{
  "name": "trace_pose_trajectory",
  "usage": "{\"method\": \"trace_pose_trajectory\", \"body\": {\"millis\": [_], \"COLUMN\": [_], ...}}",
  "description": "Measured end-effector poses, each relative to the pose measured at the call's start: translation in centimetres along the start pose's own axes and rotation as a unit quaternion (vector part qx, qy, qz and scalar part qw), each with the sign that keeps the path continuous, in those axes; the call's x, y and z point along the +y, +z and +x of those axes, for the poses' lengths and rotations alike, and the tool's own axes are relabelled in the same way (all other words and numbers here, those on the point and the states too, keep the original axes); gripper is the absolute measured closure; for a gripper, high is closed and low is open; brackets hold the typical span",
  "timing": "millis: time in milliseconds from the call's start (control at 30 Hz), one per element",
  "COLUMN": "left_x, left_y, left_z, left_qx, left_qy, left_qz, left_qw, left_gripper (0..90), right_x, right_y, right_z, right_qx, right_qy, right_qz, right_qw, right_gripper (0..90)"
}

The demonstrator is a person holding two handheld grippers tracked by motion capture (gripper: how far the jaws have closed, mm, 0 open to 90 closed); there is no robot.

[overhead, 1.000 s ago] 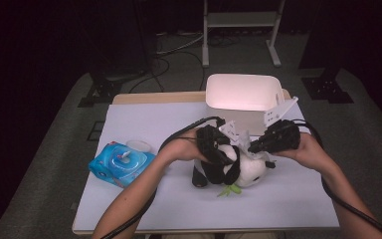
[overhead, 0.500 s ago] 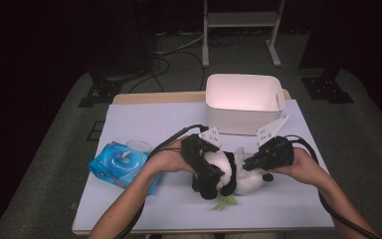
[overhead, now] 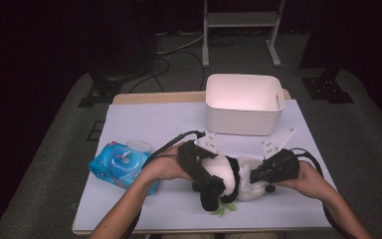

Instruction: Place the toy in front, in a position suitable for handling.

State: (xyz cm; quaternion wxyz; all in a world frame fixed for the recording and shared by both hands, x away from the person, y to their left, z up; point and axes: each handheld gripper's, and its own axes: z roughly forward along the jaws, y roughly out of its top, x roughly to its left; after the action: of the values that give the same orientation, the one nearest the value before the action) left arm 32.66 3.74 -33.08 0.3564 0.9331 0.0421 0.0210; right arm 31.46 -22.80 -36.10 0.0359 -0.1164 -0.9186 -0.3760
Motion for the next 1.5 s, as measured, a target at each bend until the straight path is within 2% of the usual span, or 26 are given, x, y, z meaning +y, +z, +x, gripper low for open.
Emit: {"method": "trace_pose_trajectory", "body": {"millis": [100,233,367,500,633,700,733,900,967,1033,1267,1400,1500], "left_x": [-0.4,-0.6,-0.1,-0.1,-0.6,-0.7,-0.8,-1.0,-1.2,-1.4,-1.3,-1.2,-1.4], "left_y": [0.3,0.6,0.8,0.5,0.6,0.7,0.7,0.7,0.5,0.3,-0.4,-0.9,-1.0], "left_z": [-0.5,-0.4,-0.7,-1.0,-1.3,-1.5,-1.6,-2.1,-1.9,-1.9,-2.1,-1.9,-1.8], "left_qx": [0.003,0.009,0.011,0.009,0.012,0.009,0.009,0.021,0.019,0.021,0.033,0.042,0.037], "left_qy": [0.005,0.002,0.012,0.011,0.006,-0.001,0.002,0.008,0.003,0.003,0.005,0.001,-0.003], "left_qz": [-0.002,-0.016,-0.001,-0.002,-0.005,-0.010,-0.011,0.000,-0.007,-0.017,-0.021,-0.013,-0.009], "left_qw": [1.0000,0.9998,0.9999,0.9999,0.9999,0.9999,0.9999,0.9998,0.9998,0.9996,0.9992,0.9990,0.9993], "left_gripper": [18.3,18.7,18.6,18.6,19.0,19.1,19.1,19.1,19.1,19.1,19.0,18.9,19.0], "right_x": [-0.4,-1.1,-1.7,-1.7,-0.7,0.2,0.5,2.5,2.7,2.5,0.6,-0.3,-0.7], "right_y": [0.3,0.4,0.4,0.4,0.1,-0.2,-0.2,1.1,1.2,0.8,-1.4,-2.2,-2.9], "right_z": [0.4,0.8,0.9,1.0,1.3,1.5,1.5,1.2,1.3,1.3,1.2,1.3,1.4], "right_qx": [0.006,0.001,0.001,0.003,-0.004,-0.012,-0.013,-0.012,-0.013,-0.016,-0.039,-0.045,-0.053], "right_qy": [0.000,0.000,0.004,0.004,-0.013,-0.025,-0.028,-0.042,-0.045,-0.046,-0.027,-0.019,-0.014], "right_qz": [-0.003,-0.012,-0.021,-0.021,0.000,0.002,0.001,0.008,0.010,0.011,0.007,0.007,0.010], "right_qw": [1.0000,0.9999,0.9998,0.9998,0.9999,0.9996,0.9995,0.9990,0.9989,0.9988,0.9989,0.9988,0.9985], "right_gripper": [83.6,83.7,83.8,83.7,83.6,83.6,83.6,83.5,83.5,83.5,83.3,83.1,83.1]}}
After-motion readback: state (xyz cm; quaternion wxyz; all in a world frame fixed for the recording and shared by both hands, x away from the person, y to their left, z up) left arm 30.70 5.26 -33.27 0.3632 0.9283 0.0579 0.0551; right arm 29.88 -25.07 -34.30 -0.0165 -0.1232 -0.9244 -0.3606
